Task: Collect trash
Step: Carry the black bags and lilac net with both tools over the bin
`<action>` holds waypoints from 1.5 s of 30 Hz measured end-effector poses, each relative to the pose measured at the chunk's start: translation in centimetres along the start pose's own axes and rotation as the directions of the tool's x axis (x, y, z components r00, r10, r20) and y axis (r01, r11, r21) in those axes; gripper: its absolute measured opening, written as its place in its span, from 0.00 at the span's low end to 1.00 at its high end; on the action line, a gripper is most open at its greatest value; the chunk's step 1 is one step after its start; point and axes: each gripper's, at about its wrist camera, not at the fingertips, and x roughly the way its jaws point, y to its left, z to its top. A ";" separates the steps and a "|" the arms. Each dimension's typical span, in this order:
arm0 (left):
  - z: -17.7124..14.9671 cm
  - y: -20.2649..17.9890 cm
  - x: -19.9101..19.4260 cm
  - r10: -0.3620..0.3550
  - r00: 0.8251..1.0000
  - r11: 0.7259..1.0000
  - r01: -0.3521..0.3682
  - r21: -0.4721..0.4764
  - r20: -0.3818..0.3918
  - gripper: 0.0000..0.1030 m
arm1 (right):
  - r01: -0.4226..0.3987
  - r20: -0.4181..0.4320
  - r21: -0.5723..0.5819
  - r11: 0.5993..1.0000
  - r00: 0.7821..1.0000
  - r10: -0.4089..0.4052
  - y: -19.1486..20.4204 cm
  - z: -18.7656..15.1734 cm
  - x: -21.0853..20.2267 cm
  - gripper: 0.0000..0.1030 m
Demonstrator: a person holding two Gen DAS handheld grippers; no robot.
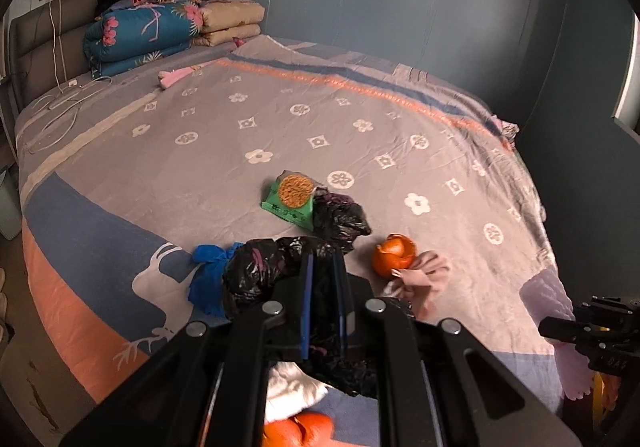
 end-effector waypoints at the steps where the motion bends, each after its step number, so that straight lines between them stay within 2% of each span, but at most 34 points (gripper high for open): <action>1: -0.1 -0.2 -0.6 -0.007 1.000 1.000 0.007 -0.004 0.005 0.09 | -0.001 0.005 0.002 1.000 1.000 0.001 0.1 -0.2 -0.4 0.25; 14: -1.6 -2.9 -5.1 -0.054 0.997 0.998 0.053 0.016 0.051 0.08 | 0.008 0.106 0.052 0.999 0.994 -0.013 -0.4 -2.8 -7.5 0.25; 20: -1.5 -4.8 -8.2 -0.077 0.992 0.996 0.073 0.048 0.102 0.08 | 0.011 0.150 0.075 0.997 0.988 -0.022 -1.1 -4.0 -10.4 0.25; 26: -1.0 -6.5 -11.2 -0.130 0.981 0.990 0.121 0.065 0.145 0.08 | 0.008 0.193 0.088 0.996 0.981 -0.025 -1.6 -5.1 -13.0 0.25; 36: -0.7 -7.7 -14.8 -0.217 0.962 0.976 0.213 0.041 0.169 0.08 | -0.009 0.267 0.128 0.992 0.963 -0.025 -2.7 -6.8 -17.2 0.25; 45: -1.4 -11.8 -17.3 -0.317 0.930 0.948 0.303 0.101 0.187 0.08 | 0.001 0.331 0.193 0.981 0.941 -0.066 -4.6 -9.4 -21.5 0.25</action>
